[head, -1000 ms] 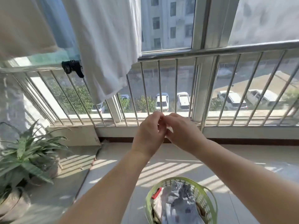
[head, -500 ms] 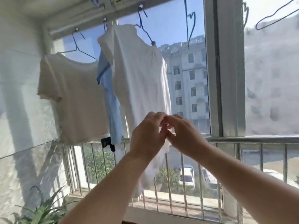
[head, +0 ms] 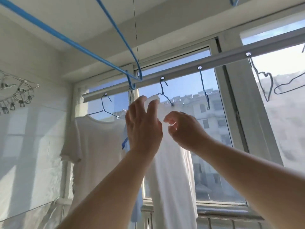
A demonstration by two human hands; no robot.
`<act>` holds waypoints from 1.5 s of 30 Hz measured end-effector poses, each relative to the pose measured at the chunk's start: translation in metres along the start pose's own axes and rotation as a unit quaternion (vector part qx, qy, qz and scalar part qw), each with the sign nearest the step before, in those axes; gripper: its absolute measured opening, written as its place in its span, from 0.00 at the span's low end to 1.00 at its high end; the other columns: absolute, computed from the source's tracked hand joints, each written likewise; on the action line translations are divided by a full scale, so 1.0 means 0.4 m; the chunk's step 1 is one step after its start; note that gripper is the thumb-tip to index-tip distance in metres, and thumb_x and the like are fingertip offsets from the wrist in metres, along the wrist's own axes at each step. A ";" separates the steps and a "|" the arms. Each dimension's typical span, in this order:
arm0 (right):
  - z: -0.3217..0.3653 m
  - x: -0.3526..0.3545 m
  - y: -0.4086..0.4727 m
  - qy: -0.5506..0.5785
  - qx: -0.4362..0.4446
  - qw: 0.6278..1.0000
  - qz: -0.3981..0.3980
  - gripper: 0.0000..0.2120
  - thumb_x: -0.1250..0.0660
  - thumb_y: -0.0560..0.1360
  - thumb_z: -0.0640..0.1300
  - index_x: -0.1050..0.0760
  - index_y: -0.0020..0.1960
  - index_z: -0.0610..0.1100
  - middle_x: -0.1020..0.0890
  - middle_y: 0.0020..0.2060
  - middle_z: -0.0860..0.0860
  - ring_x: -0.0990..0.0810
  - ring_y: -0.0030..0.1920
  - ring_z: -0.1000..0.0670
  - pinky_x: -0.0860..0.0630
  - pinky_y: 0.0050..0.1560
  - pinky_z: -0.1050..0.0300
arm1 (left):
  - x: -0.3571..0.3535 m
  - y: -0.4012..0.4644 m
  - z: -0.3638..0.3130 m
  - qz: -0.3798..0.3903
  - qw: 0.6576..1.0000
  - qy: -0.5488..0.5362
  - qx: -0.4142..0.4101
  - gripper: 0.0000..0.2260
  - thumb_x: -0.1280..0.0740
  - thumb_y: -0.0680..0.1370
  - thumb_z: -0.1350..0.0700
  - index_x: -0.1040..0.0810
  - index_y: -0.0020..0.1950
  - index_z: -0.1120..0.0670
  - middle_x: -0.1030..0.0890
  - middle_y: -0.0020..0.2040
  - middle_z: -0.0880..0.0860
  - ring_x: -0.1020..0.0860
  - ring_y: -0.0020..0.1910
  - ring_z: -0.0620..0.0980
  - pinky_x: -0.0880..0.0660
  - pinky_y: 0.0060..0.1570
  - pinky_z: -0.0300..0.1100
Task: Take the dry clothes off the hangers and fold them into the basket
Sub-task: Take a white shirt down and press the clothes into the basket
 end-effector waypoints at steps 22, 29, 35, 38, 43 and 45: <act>0.065 -0.048 0.314 -0.415 -0.063 0.908 0.012 0.12 0.41 0.74 0.32 0.27 0.55 0.40 0.24 0.50 0.48 0.24 0.55 0.45 0.29 0.50 0.54 | -0.260 0.166 0.225 0.211 0.810 -0.471 0.277 0.10 0.47 0.81 0.64 0.28 0.55 0.56 0.21 0.44 0.55 0.21 0.38 0.51 0.24 0.41 0.42; 0.020 -0.029 0.344 -0.518 -0.048 0.854 -0.019 0.13 0.41 0.74 0.31 0.26 0.54 0.42 0.25 0.47 0.48 0.23 0.53 0.45 0.33 0.45 0.55 | -0.337 0.201 0.189 0.216 0.880 -0.390 0.162 0.13 0.44 0.79 0.63 0.25 0.58 0.55 0.22 0.58 0.54 0.23 0.55 0.53 0.25 0.51 0.41; -0.045 0.010 0.336 -0.515 -0.021 0.854 -0.069 0.08 0.42 0.77 0.35 0.26 0.48 0.43 0.25 0.43 0.49 0.22 0.48 0.44 0.35 0.39 0.57 | -0.378 0.263 0.100 0.229 0.923 -0.309 0.030 0.21 0.47 0.78 0.67 0.31 0.69 0.54 0.31 0.69 0.53 0.32 0.68 0.52 0.35 0.64 0.42; -0.061 0.039 0.305 -0.509 -0.016 0.855 -0.099 0.08 0.43 0.76 0.35 0.29 0.44 0.45 0.30 0.39 0.50 0.24 0.43 0.43 0.35 0.39 0.56 | -0.394 0.280 0.054 0.257 0.929 -0.261 -0.052 0.30 0.50 0.74 0.72 0.35 0.72 0.50 0.35 0.73 0.50 0.41 0.73 0.48 0.41 0.71 0.47; -0.081 0.082 0.260 -0.460 -0.030 0.876 -0.146 0.09 0.45 0.79 0.40 0.27 0.52 0.45 0.24 0.49 0.49 0.29 0.43 0.46 0.38 0.41 0.57 | -0.403 0.300 0.000 0.264 0.930 -0.222 -0.123 0.24 0.48 0.77 0.68 0.29 0.67 0.49 0.27 0.66 0.51 0.32 0.68 0.52 0.36 0.66 0.47; -0.083 0.090 0.239 -0.444 -0.018 0.881 -0.165 0.08 0.46 0.80 0.39 0.29 0.52 0.44 0.26 0.49 0.48 0.30 0.43 0.47 0.38 0.41 0.56 | -0.388 0.313 -0.014 0.237 0.931 -0.245 -0.130 0.16 0.44 0.78 0.64 0.25 0.63 0.53 0.23 0.61 0.53 0.27 0.61 0.53 0.32 0.54 0.41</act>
Point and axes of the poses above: each hand's wrist, its own y-axis towards the middle knuckle, its own x-axis out of the back of the hand, z = x × y, the point moved 5 cm from there along y, towards the middle knuckle
